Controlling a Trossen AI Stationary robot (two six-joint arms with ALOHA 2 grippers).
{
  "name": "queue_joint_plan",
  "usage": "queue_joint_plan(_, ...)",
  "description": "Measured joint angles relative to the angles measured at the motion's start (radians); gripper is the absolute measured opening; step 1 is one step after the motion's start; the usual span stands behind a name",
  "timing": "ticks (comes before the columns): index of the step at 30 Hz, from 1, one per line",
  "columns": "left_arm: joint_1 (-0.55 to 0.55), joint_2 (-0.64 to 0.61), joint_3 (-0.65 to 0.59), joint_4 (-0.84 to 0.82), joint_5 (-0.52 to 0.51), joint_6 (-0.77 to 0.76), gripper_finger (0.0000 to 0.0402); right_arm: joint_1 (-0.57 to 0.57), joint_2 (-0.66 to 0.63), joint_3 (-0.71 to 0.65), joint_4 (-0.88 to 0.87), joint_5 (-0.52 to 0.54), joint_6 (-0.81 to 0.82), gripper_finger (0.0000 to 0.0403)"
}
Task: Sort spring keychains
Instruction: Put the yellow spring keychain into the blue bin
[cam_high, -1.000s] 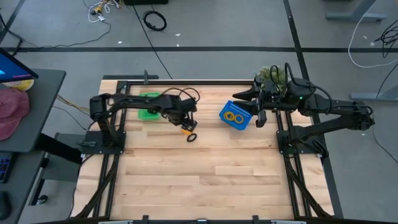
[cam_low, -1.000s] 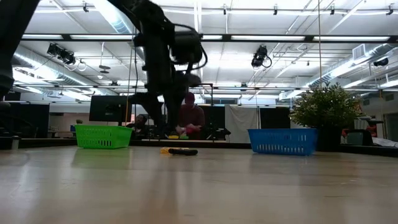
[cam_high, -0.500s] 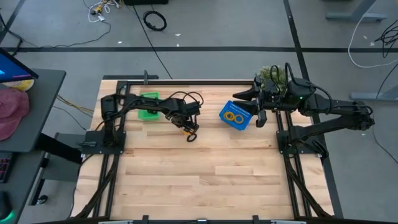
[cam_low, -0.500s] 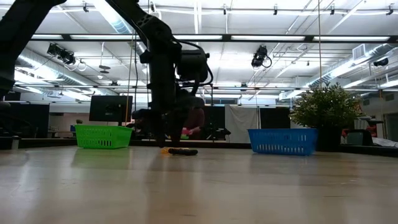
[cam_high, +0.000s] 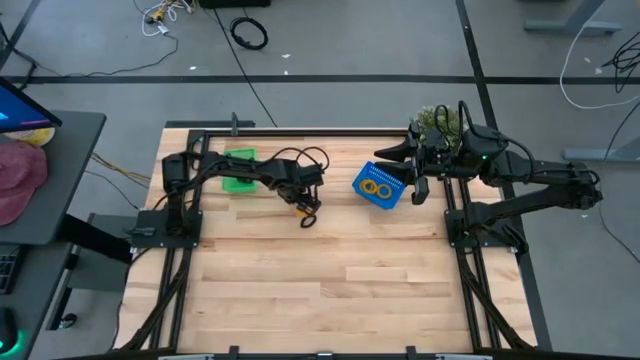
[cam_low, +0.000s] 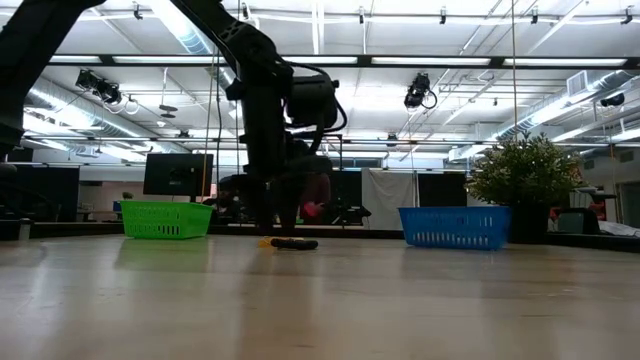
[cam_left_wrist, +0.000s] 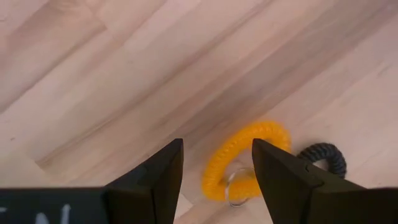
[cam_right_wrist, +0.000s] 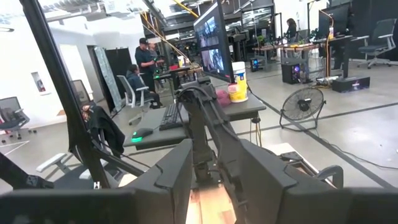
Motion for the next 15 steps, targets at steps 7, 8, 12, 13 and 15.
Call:
queue_joint_plan(7, -0.019, 0.041, 0.004, -0.018, -0.007, 0.0, 0.0195, 0.0, 0.0, 0.0, 0.006, 0.0, 0.0, 0.0133)
queue_joint_plan(8, -0.019, 0.045, 0.005, -0.02, -0.006, 0.0, 0.0195, 0.0, 0.0, 0.0, 0.006, 0.0, 0.0, 0.0133)
queue_joint_plan(12, -0.025, 0.05, 0.005, -0.02, -0.024, -0.008, 0.0194, 0.0, 0.0, 0.0, 0.009, 0.0, 0.0, 0.0133)
queue_joint_plan(13, -0.025, 0.048, 0.004, -0.02, -0.028, -0.009, 0.0193, 0.0, 0.0, 0.0, 0.01, 0.0, 0.0, 0.0133)
queue_joint_plan(15, -0.024, 0.047, 0.003, -0.019, -0.028, -0.009, 0.0186, 0.0, 0.0, 0.0, 0.01, 0.0, 0.0, 0.0133)
